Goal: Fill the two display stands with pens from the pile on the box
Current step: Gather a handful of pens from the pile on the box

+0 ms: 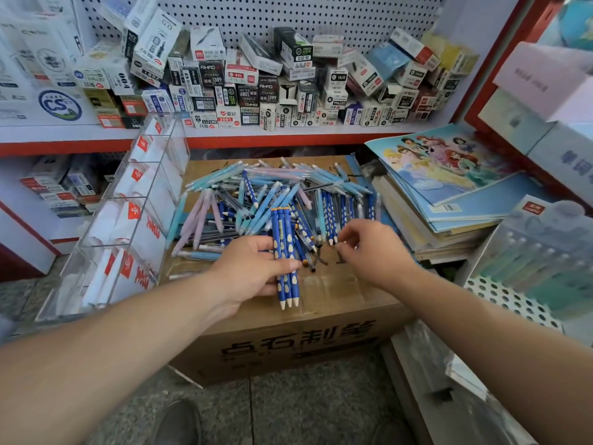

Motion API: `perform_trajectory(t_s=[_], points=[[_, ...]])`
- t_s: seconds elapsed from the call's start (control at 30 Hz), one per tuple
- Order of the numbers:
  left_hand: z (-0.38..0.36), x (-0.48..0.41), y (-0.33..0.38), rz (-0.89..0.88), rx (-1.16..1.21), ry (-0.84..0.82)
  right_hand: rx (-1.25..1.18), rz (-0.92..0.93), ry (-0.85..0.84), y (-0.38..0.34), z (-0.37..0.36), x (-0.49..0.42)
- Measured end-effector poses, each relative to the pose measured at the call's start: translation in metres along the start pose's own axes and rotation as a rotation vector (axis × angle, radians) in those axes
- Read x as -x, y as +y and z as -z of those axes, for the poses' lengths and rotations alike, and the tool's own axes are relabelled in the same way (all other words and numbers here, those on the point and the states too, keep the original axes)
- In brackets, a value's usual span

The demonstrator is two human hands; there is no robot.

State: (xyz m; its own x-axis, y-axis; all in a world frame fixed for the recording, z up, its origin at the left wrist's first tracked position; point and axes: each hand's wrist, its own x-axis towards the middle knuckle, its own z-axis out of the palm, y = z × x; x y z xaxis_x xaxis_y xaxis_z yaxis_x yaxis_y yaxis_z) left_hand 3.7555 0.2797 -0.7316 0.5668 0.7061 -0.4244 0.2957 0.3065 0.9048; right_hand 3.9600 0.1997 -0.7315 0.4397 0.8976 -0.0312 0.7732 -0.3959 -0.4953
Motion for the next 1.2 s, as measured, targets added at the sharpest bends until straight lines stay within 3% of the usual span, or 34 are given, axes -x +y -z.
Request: perform_trajectory(t_s=[0.3,0.67,1.2], points=[[0.0,-0.002,-0.004,-0.01,-0.098,-0.057,0.155,-0.11,0.069,0.015,-0.013,-0.03],[-0.003,0.003,0.001,-0.039,-0.082,-0.066,0.1,-0.247,-0.031,0.009,-0.008,-0.03],[-0.006,0.011,0.007,-0.033,-0.098,-0.048,0.029,-0.178,0.008,0.015,-0.01,-0.03]])
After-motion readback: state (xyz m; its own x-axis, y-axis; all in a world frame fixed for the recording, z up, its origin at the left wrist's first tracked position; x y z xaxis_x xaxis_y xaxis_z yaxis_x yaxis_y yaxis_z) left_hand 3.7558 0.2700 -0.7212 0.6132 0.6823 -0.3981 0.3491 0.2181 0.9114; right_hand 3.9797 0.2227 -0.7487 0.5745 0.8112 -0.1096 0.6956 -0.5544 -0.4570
